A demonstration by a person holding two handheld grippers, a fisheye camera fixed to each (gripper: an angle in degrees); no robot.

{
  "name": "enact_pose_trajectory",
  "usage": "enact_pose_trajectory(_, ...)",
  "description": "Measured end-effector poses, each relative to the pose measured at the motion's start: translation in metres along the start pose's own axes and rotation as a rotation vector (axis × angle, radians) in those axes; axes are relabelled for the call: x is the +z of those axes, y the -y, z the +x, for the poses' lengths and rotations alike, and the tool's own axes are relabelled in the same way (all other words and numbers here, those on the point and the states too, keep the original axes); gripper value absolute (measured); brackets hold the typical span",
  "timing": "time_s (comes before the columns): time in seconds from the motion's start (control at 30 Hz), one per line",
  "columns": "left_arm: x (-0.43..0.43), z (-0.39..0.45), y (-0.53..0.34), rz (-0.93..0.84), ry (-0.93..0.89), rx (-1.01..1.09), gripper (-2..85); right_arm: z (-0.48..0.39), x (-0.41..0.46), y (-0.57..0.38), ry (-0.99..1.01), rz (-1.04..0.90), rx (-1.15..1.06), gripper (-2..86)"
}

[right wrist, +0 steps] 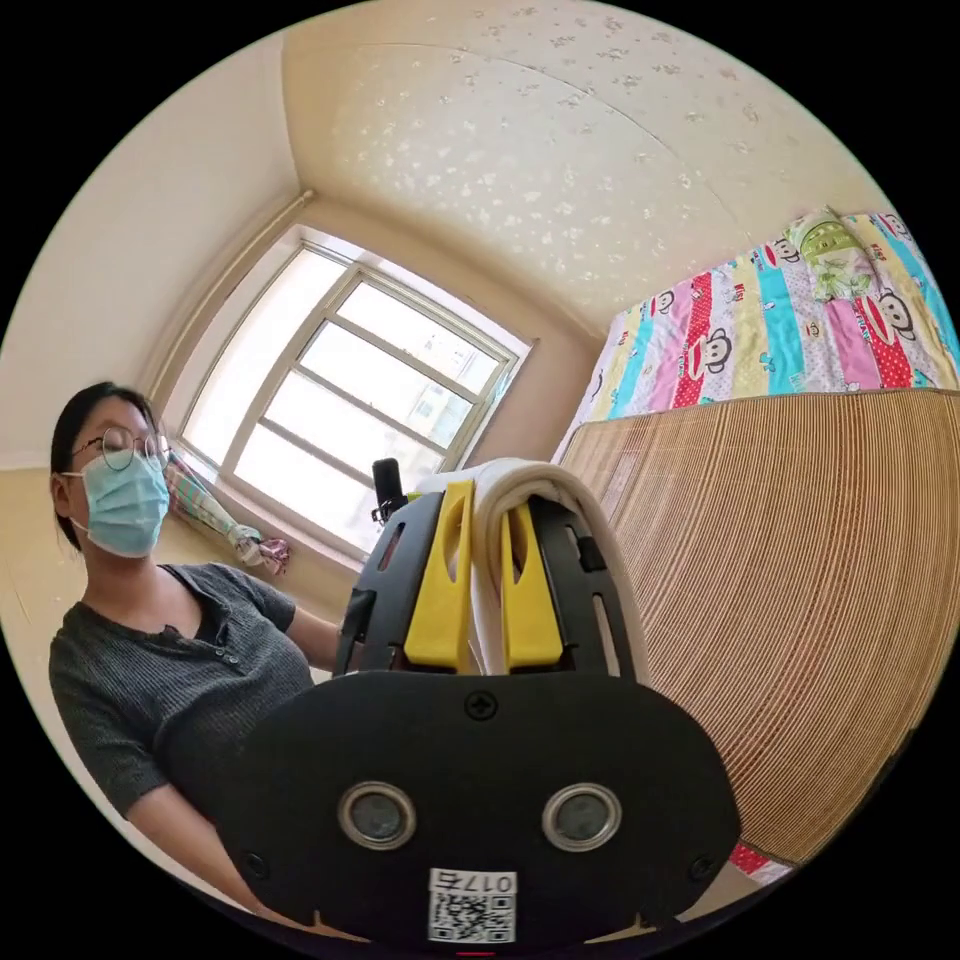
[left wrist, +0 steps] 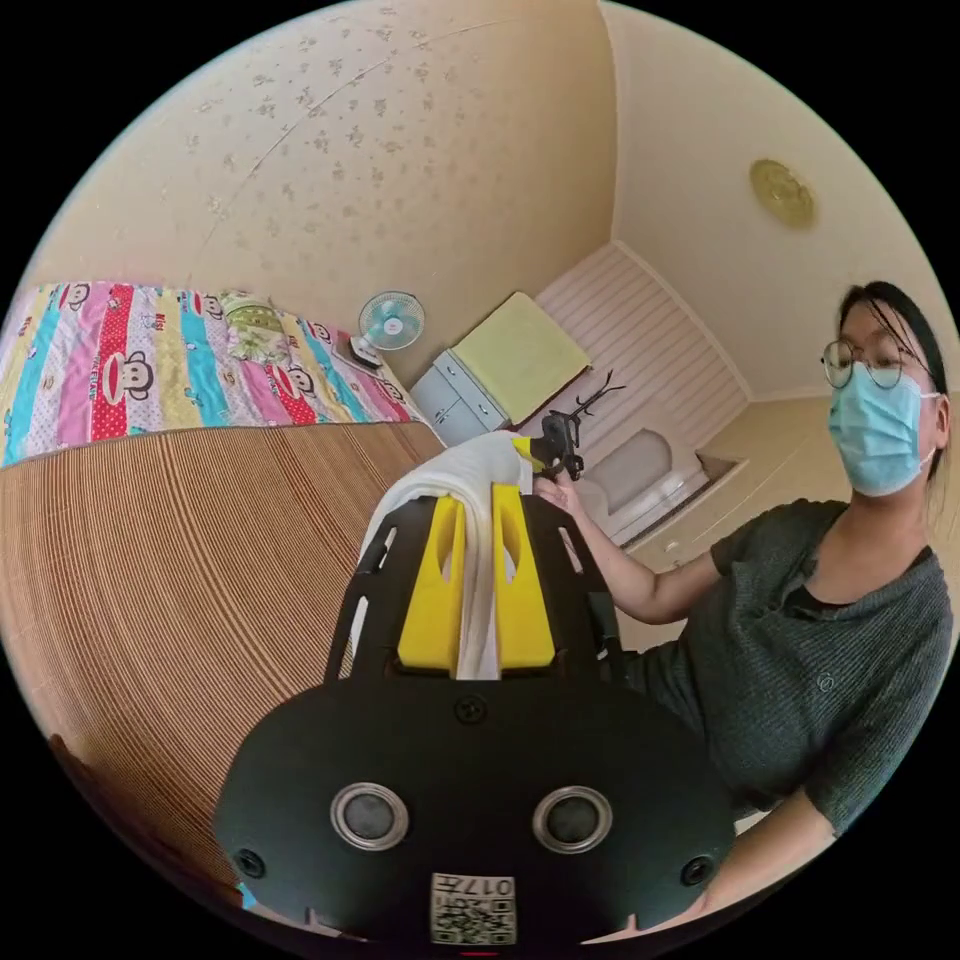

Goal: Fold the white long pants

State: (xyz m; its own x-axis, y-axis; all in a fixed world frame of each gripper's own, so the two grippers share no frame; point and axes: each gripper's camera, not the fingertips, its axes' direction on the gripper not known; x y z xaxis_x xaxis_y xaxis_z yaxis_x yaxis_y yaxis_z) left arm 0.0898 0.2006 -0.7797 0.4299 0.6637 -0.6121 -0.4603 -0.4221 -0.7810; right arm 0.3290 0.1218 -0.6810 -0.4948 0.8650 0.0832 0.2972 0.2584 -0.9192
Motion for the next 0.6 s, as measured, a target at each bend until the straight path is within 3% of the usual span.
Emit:
enact_pose_trajectory(0.2,0.056,-0.086,-0.070,-0.117,0.084,-0.246,5.1,0.065,0.057,-0.020,-0.203,-0.123,0.069,0.3)
enact_pose_trajectory(0.33,0.130,-0.130,-0.190,-0.281,0.070,-0.477,6.1,0.133,0.084,-0.128,-0.371,-0.260,0.274,2.8)
enact_pose_trajectory(0.43,0.166,-0.152,-0.261,-0.455,0.162,-0.669,9.9,0.193,0.096,-0.207,-0.487,-0.372,0.515,7.3)
enact_pose_trajectory(0.53,0.158,-0.164,-0.285,-0.387,0.134,-0.775,13.4,0.235,0.098,-0.250,-0.602,-0.507,0.721,10.7)
enact_pose_trajectory(0.6,0.145,-0.169,-0.277,-0.289,0.120,-0.790,13.6,0.241,0.086,-0.246,-0.561,-0.454,0.722,11.8)
